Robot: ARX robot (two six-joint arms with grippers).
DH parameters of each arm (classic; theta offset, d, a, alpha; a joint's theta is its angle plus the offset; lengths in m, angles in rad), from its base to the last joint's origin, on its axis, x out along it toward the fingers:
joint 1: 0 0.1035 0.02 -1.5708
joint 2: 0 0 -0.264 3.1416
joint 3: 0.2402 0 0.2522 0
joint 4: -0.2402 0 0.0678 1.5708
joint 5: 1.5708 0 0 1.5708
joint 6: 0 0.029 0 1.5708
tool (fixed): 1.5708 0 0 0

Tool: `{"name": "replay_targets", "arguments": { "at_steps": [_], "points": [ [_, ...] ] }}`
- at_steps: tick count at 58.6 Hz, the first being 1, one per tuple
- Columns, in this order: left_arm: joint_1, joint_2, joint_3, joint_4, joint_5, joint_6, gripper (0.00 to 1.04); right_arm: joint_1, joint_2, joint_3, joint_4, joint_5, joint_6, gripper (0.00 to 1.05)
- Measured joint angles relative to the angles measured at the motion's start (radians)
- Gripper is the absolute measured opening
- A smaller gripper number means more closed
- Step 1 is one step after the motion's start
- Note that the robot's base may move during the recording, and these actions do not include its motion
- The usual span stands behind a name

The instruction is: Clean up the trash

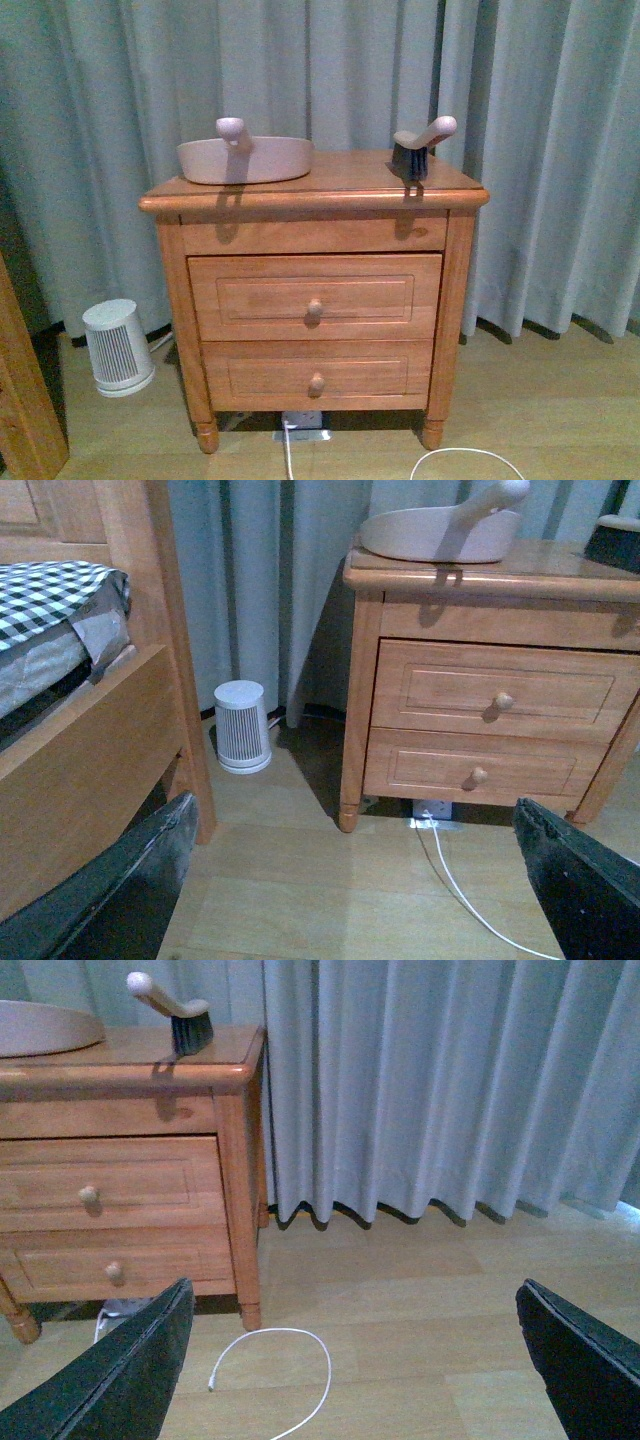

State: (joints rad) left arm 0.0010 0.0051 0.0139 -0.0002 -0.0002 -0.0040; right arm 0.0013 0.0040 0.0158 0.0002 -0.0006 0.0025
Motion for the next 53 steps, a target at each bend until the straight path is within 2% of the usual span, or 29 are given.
{"name": "replay_targets", "arguments": {
  "at_steps": [53],
  "points": [
    [0.0, 0.0, 0.0, 0.0, 0.0, 0.0, 0.97, 0.0, 0.0, 0.0, 0.0, 0.0, 0.0, 0.97]
  ]
}}
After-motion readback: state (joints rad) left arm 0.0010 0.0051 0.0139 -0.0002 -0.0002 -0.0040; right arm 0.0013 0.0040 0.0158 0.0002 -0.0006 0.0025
